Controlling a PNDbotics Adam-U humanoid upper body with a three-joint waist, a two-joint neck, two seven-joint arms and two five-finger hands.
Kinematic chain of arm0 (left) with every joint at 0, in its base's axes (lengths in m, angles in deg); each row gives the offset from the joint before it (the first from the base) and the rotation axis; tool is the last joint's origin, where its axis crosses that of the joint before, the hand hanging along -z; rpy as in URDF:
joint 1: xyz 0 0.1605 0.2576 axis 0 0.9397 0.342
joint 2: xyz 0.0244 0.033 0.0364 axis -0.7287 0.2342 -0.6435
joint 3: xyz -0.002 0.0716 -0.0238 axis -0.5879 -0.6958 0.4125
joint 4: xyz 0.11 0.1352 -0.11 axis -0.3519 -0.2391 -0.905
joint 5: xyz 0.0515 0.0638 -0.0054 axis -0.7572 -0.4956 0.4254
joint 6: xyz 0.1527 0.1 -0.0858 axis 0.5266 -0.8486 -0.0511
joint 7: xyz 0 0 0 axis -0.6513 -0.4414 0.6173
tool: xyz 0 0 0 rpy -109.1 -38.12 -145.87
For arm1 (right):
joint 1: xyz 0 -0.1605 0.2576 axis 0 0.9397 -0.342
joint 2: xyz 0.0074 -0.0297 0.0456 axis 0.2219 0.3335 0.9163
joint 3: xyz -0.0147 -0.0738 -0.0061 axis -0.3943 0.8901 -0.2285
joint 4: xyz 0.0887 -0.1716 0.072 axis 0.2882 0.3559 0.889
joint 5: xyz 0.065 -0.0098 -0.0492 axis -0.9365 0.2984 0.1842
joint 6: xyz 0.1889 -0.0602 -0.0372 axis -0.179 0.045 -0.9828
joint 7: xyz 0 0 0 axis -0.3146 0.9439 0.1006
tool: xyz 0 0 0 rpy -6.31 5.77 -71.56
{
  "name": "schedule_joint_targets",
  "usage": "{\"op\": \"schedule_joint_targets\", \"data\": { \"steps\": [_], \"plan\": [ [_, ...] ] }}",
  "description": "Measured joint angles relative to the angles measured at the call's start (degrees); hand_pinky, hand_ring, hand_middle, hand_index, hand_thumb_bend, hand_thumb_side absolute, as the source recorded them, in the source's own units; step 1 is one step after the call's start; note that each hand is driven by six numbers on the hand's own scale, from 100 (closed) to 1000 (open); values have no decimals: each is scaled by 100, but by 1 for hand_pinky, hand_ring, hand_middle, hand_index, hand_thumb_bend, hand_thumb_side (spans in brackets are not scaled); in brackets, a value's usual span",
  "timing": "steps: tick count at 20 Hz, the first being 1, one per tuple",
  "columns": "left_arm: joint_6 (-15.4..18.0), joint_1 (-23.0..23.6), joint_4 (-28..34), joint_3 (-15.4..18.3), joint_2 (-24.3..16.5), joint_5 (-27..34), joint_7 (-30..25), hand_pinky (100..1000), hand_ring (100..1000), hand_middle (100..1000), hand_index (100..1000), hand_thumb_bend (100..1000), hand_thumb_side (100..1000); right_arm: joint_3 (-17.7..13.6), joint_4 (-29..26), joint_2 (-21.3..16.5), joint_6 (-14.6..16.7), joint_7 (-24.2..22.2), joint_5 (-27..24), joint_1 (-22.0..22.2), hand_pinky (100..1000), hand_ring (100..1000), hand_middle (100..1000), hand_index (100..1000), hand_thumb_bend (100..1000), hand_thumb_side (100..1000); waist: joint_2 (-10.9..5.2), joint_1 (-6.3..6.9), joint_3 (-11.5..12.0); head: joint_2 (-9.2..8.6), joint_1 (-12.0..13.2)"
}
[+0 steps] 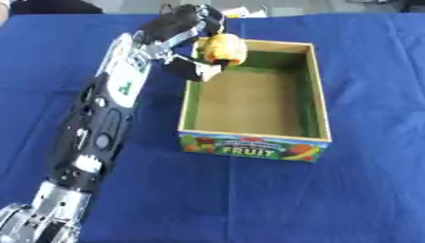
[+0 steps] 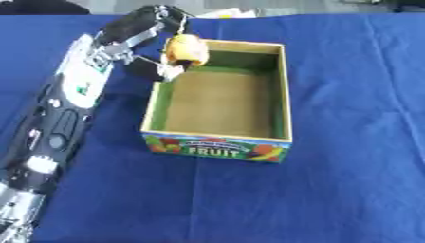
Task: Pick up objects on the table and place them in the box.
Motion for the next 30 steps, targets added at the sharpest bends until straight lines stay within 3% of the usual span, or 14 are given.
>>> {"op": "schedule_joint_targets", "data": {
  "steps": [6,16,18,21,26,29,30],
  "plan": [
    [23,-11,-237,-134,73,-17,23,542,553,479,577,100,325,20,0,52,-60,-23,7,-39,561,772,518,866,100,1000,11,21,-51,-48,7],
    [-304,-170,-235,-416,173,127,-304,525,593,505,653,100,330,55,0,99,-99,-58,38,-41,562,772,517,866,100,1000,34,18,-155,-93,91],
    [-354,-220,-206,-450,192,61,-354,524,604,512,676,100,367,57,0,103,-102,-61,41,-44,562,772,517,866,100,1000,35,18,-186,-93,107],
    [-426,-271,-204,-464,192,-238,-426,524,599,511,696,100,510,73,0,111,-109,-68,41,-49,562,771,516,865,100,1000,36,18,-220,-93,139],
    [-420,-258,-404,-301,256,-970,-420,534,594,507,694,100,624,91,0,143,-120,-74,36,-95,561,771,516,865,100,1000,38,10,-253,-94,190],
    [-379,-218,-626,-219,296,-1398,-379,555,610,520,761,100,777,91,0,145,-134,-70,25,-99,562,771,516,865,100,1000,38,4,-264,-97,194],
    [-374,-196,-699,-213,298,-1553,-374,558,612,522,771,100,791,91,0,145,-140,-67,17,-100,562,771,516,865,100,1000,38,4,-272,-97,195]
  ]
}}
